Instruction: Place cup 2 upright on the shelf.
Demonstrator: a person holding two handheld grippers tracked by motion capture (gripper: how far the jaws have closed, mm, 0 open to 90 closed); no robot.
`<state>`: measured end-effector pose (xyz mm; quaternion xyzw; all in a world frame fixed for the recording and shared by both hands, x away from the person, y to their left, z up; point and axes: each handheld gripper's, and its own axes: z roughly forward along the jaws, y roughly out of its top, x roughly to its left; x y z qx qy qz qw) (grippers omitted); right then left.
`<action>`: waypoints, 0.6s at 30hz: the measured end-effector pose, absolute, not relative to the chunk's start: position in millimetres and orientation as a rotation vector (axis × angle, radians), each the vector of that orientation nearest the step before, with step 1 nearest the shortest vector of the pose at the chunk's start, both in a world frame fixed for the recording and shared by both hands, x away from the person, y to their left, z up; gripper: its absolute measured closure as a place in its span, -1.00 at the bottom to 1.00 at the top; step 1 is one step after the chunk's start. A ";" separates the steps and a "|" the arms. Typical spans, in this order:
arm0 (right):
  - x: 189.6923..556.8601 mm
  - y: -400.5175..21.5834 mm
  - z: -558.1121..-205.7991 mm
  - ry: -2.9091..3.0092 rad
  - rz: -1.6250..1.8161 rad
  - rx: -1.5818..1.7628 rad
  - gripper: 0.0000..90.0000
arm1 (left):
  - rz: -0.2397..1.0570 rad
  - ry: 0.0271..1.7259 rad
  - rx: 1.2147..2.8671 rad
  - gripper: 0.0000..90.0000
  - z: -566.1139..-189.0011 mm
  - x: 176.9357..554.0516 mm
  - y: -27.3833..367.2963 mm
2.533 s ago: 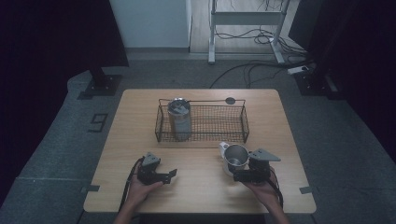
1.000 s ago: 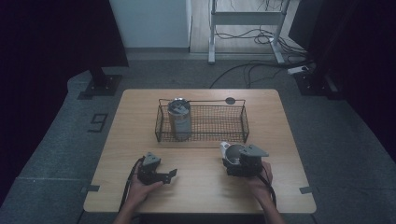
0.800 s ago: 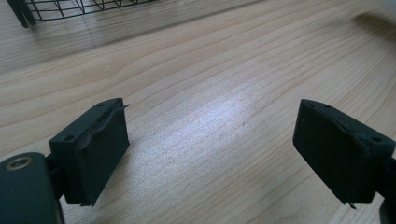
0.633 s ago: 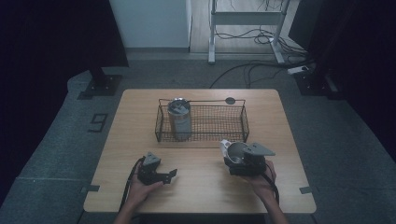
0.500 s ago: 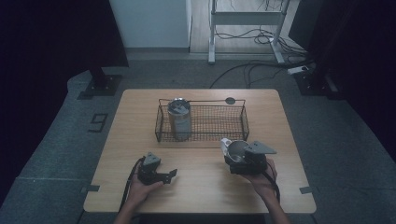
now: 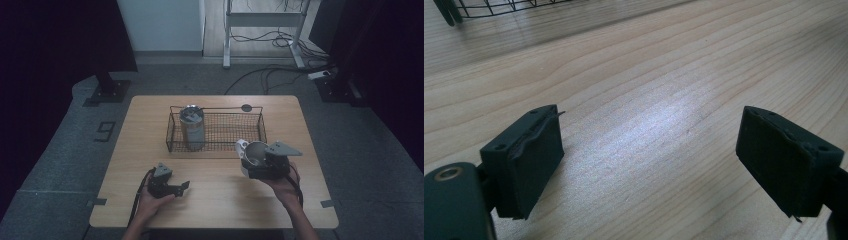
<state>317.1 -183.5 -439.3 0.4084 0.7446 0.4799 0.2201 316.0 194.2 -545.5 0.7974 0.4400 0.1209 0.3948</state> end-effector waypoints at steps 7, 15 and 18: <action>318.9 -183.9 -426.2 2.055 1.337 1.109 -0.85 | 0.308 1.122 2.022 -0.73 -545.6 316.0 193.8; 325.6 -183.6 -412.9 2.069 1.322 1.094 -0.85 | 0.310 1.124 2.023 -0.72 -545.6 316.1 193.9; 327.2 -183.9 -411.1 2.065 1.326 1.095 -0.85 | 0.312 1.123 2.025 -0.72 -545.6 316.1 194.0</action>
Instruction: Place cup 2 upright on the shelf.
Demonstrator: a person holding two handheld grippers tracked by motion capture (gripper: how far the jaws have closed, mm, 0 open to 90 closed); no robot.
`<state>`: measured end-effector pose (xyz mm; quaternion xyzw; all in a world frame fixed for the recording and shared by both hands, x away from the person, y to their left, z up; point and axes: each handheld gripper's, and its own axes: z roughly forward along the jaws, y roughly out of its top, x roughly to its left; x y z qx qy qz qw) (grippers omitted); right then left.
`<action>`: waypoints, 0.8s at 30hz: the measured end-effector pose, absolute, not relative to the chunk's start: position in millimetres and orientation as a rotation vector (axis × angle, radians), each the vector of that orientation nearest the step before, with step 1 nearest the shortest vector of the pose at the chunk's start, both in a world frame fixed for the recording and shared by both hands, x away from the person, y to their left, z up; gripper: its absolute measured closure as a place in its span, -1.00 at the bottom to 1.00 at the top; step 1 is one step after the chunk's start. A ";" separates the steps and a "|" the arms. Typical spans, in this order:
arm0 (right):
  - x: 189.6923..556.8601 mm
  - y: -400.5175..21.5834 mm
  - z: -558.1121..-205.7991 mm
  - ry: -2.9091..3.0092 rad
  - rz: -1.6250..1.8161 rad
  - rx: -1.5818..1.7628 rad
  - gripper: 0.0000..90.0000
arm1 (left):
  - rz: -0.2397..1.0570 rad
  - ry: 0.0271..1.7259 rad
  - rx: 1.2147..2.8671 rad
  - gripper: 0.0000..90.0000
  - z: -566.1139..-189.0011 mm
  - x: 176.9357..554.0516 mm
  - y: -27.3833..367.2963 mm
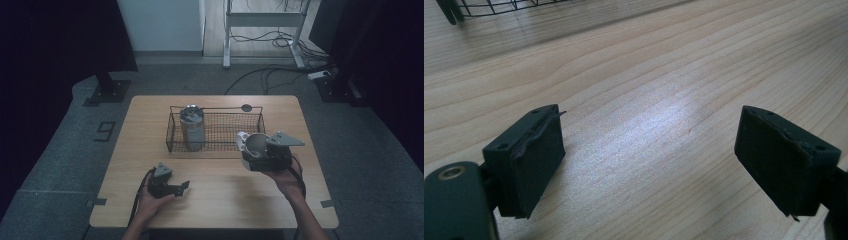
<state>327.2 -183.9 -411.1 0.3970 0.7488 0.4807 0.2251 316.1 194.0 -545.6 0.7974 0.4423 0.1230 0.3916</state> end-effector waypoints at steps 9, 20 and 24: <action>335.3 -182.3 -400.7 2.061 1.337 1.078 -0.85 | 0.310 1.126 2.025 -0.71 -545.6 316.1 193.9; 346.7 -173.3 -386.4 2.060 1.333 1.064 -0.85 | 0.309 1.127 2.023 -0.71 -545.8 316.3 194.0; 348.8 -171.4 -385.1 2.064 1.327 1.063 -0.85 | 0.311 1.127 2.024 -0.71 -545.7 316.2 193.9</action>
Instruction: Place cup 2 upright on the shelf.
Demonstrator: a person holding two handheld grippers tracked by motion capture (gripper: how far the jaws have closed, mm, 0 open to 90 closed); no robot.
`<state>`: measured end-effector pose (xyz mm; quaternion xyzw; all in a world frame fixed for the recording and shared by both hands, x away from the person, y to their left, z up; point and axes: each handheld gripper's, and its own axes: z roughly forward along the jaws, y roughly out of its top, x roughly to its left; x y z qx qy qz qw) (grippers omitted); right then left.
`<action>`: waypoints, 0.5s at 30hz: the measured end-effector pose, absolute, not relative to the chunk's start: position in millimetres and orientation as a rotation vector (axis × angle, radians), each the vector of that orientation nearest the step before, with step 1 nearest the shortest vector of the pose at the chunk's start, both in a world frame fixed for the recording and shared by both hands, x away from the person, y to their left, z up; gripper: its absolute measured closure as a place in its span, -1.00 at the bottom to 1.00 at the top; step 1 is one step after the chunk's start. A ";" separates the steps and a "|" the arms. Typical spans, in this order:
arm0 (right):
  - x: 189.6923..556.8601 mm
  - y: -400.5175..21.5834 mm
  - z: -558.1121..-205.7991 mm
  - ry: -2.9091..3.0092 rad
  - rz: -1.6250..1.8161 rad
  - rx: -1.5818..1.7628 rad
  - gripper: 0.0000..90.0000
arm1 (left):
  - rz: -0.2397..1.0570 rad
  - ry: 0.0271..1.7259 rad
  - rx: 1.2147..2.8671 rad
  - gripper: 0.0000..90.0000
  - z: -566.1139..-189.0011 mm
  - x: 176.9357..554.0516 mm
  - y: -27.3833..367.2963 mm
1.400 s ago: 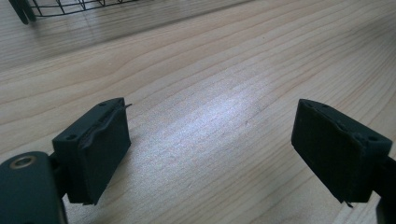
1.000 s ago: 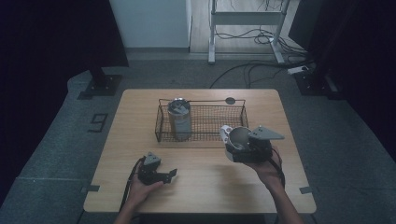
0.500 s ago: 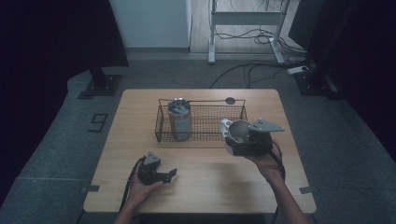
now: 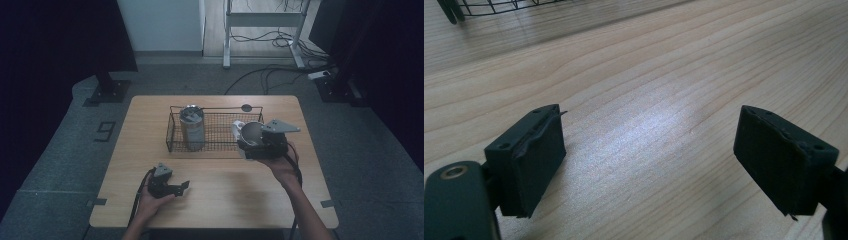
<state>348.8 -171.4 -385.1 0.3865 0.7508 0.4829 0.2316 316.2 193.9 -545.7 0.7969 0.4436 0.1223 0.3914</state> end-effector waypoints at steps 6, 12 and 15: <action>355.8 -167.6 -384.4 2.068 1.316 1.067 -0.85 | 0.310 1.127 2.025 -0.70 -545.8 316.2 193.8; 361.0 -165.4 -383.8 2.070 1.311 1.070 -0.85 | 0.311 1.126 2.028 -0.70 -545.8 316.1 193.6; 362.8 -164.9 -383.1 2.071 1.310 1.072 -0.85 | 0.314 1.125 2.030 -0.70 -545.8 315.9 193.4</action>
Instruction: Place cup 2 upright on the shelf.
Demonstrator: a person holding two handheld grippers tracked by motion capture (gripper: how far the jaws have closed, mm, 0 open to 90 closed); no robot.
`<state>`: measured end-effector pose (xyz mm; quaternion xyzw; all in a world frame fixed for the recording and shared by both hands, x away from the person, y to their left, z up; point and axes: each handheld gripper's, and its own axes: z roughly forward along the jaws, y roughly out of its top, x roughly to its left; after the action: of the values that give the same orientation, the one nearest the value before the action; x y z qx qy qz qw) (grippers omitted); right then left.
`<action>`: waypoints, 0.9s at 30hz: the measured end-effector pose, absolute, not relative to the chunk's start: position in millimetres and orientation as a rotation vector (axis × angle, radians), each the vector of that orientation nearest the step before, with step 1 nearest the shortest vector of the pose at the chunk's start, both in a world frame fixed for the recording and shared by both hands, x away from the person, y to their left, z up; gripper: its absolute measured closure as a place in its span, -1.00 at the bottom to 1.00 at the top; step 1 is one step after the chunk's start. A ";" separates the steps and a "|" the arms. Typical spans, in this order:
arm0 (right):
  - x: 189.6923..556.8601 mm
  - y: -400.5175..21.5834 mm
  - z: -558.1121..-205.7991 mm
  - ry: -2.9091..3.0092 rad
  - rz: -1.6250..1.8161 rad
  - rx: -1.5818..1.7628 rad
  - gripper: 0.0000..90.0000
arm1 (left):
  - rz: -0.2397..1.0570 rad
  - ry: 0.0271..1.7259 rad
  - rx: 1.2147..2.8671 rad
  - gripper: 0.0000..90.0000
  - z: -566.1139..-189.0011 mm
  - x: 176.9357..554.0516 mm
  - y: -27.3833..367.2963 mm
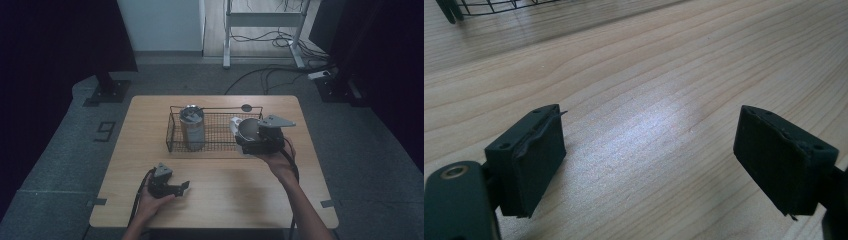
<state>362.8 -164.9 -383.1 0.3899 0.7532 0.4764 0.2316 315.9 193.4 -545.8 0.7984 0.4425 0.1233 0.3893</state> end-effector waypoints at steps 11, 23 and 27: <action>372.3 -163.8 -382.2 2.077 1.305 1.050 -0.85 | 0.312 1.124 2.031 -0.70 -545.8 315.9 193.4; 385.6 -162.9 -379.2 2.074 1.303 1.056 -0.85 | 0.312 1.126 2.029 -0.69 -545.9 316.0 193.3; 391.1 -161.8 -380.0 2.077 1.294 1.062 -0.85 | 0.313 1.127 2.029 -0.69 -545.9 315.9 193.2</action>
<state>391.1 -161.8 -380.0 0.3869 0.7567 0.4717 0.2348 315.9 193.2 -545.9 0.7982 0.4431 0.1231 0.3892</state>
